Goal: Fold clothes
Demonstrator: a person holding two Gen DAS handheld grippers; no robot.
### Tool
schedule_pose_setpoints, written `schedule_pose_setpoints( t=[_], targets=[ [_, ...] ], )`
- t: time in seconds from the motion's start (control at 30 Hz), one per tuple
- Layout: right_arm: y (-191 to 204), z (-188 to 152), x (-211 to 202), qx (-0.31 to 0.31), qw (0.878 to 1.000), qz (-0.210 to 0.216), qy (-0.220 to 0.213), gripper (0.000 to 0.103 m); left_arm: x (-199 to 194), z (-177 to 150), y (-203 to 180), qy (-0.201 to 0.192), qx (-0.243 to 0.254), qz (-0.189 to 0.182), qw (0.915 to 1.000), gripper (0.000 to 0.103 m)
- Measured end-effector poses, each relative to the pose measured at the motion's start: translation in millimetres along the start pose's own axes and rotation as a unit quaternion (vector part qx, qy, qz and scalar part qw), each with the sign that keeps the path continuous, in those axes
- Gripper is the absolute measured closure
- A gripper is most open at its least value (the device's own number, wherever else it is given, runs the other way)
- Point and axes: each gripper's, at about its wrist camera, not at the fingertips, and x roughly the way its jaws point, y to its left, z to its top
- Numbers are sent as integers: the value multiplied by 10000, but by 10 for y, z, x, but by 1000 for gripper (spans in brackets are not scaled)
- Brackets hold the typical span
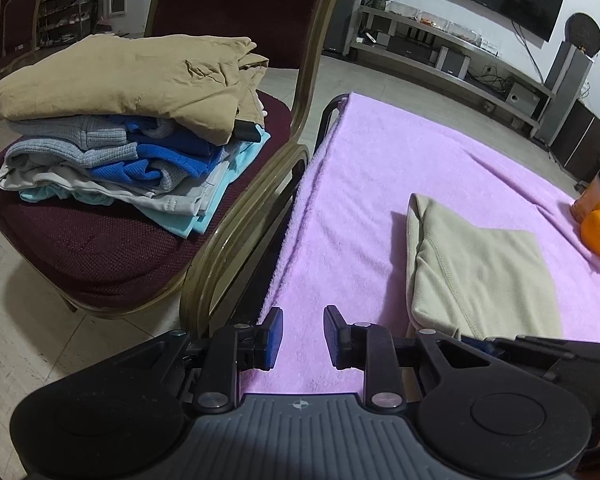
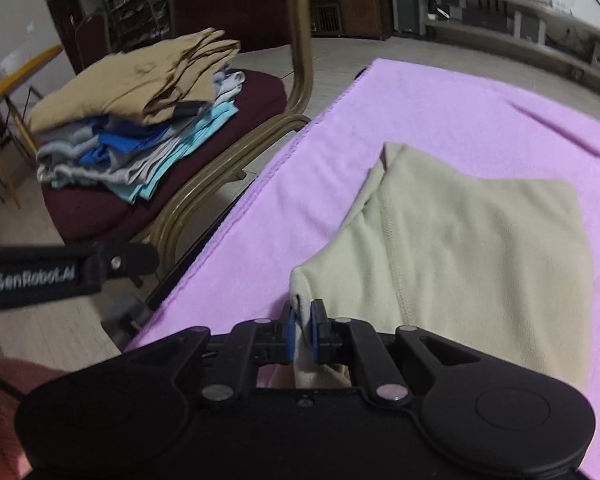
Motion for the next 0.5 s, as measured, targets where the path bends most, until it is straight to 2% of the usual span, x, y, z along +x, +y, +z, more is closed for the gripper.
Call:
schedule_pose_setpoints(
  t=[0.03, 0.07, 0.1, 0.17, 0.27, 0.37, 0.43, 0.47, 0.5],
  targets=[
    [-67, 12, -39, 138, 9996, 242, 5, 77, 1, 2, 0, -8, -17, 3, 10000, 76],
    [-133, 26, -102, 264, 9987, 439, -10, 56, 2, 3, 1, -17, -38, 6, 10000, 76],
    [-200, 41, -193, 375, 9976, 585, -48, 42, 1, 5, 1, -28, -54, 1, 10000, 76],
    [-337, 75, -381, 564, 9950, 810, -123, 39, 3, 8, -12, -47, -45, -14, 10000, 76],
    [-654, 53, -700, 803, 9939, 686, -322, 37, 2, -15, -122, -88, 157, -108, 9998, 81],
    [-1059, -77, -956, 1138, 9913, 411, -512, 39, 12, -61, -329, -107, 541, -296, 9980, 83],
    [-1296, -208, -1025, 1286, 9900, 124, -574, 61, 60, -107, -539, -45, 864, -353, 9956, 83],
    [-1380, -273, -1019, 1331, 9895, 35, -567, 80, 90, -131, -644, 4, 1022, -372, 9941, 83],
    [-1448, -330, -996, 1366, 9891, 0, -543, 84, 123, -157, -741, 51, 1156, -383, 9925, 83]
  ],
)
